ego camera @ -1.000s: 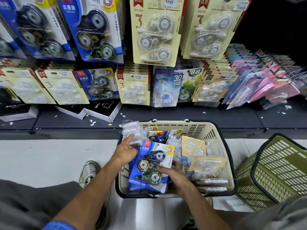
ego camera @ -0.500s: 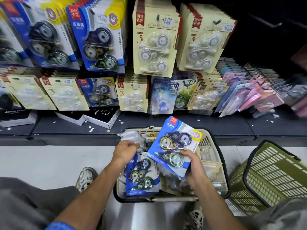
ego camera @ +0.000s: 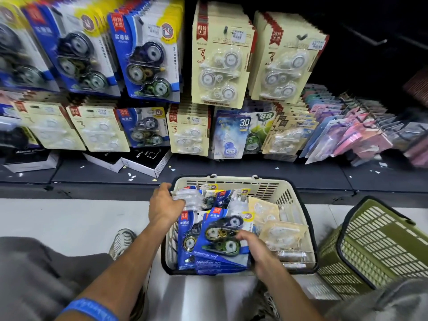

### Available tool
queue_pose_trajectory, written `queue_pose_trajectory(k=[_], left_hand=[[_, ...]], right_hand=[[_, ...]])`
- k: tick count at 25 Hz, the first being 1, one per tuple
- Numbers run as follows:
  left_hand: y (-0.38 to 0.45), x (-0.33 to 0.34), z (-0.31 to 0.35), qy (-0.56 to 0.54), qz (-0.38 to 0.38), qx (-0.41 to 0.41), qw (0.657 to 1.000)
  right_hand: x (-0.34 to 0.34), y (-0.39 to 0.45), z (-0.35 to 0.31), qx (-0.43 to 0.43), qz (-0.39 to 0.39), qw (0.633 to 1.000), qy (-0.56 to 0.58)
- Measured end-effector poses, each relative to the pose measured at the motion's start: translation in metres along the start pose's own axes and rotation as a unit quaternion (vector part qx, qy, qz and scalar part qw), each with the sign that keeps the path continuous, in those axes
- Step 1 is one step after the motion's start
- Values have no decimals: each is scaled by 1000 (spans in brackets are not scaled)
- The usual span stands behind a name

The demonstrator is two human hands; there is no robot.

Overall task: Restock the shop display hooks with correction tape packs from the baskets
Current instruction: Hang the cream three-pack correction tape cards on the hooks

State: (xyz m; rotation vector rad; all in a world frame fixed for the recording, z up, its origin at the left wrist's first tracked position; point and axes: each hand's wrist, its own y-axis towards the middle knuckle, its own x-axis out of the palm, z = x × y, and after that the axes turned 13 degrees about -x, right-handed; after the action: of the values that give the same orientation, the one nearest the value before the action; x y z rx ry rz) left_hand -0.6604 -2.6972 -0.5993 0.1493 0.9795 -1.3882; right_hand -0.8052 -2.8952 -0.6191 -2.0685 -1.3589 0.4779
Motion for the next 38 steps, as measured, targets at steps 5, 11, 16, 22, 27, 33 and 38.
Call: queue_pose_trajectory(k=[5, 11, 16, 22, 27, 33, 38], left_hand=[[9, 8, -6, 90, 61, 88, 990], [31, 12, -3, 365, -6, 170, 915], [37, 28, -7, 385, 18, 174, 906], [33, 34, 6, 344, 5, 128, 930], [13, 33, 5, 165, 39, 215, 962], [-23, 32, 55, -156, -198, 89, 964], [-31, 25, 53, -176, -331, -7, 927]], right_hand=[[1, 38, 13, -17, 18, 1000, 4], [12, 49, 24, -50, -17, 996, -78], [14, 37, 12, -43, -29, 993, -108], [12, 35, 14, -13, 7, 1000, -18], [7, 24, 1, -66, 56, 993, 79], [-5, 18, -50, -175, 61, 962, 199], [-2, -6, -67, -220, -7, 974, 47]])
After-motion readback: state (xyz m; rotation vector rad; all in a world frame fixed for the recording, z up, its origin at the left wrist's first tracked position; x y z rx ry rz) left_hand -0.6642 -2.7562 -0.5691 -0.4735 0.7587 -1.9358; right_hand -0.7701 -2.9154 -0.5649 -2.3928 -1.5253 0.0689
